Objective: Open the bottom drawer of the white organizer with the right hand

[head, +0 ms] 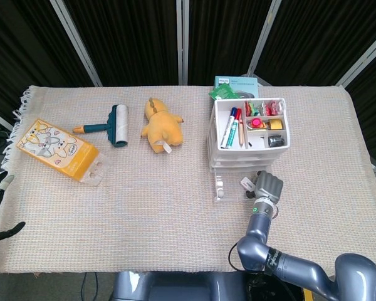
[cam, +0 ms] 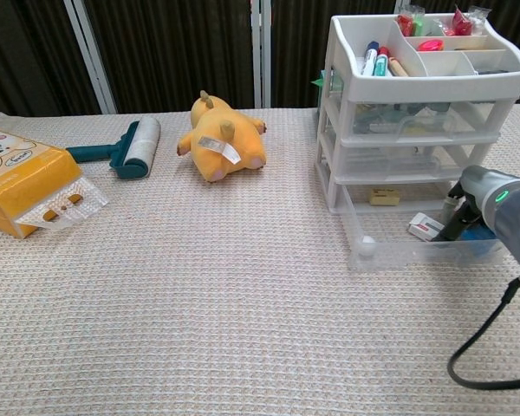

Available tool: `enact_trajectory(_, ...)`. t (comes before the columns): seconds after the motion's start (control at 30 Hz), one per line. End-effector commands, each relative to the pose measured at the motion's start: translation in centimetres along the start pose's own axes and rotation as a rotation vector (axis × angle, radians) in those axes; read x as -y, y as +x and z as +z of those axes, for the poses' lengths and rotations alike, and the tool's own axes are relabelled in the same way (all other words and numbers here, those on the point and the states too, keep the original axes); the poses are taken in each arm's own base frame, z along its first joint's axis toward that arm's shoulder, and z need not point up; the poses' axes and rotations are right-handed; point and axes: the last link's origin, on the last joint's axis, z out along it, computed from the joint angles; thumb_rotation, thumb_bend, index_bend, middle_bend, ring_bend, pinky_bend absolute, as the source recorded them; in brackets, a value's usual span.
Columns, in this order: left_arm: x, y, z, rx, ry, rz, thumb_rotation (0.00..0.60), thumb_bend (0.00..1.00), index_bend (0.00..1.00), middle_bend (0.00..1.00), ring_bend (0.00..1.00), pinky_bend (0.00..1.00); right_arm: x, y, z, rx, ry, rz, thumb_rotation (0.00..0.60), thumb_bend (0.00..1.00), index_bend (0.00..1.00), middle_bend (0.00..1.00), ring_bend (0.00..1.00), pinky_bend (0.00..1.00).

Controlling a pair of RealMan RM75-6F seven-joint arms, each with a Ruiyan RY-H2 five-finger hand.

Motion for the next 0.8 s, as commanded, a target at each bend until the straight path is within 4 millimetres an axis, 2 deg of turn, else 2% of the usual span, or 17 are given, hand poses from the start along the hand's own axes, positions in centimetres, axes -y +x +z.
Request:
enact_trajectory(0.03,0.0,0.0,0.0,0.0,0.001,0.0,0.6,0.1,0.0,0.0,0.0,0.0,0.1,0.0,-0.1,-0.003,0.007,0.004,0.6,0.2,0.56,0.96,0.96,0.71)
enact_trajectory(0.53,0.1,0.1,0.1,-0.001,0.004,-0.002,0.6,0.1,0.0,0.0,0.0,0.0,0.3,0.2,-0.4,-0.017,0.04,0.016,0.6,0.23,0.58,0.97,0.96,0.72)
enact_trajectory(0.8,0.1,0.1,0.1,-0.002,0.004,-0.003,0.6,0.1,0.0,0.0,0.0,0.0,0.3,1.5,-0.9,-0.049,0.061,0.03,0.6,0.23,0.58,0.97,0.96,0.71)
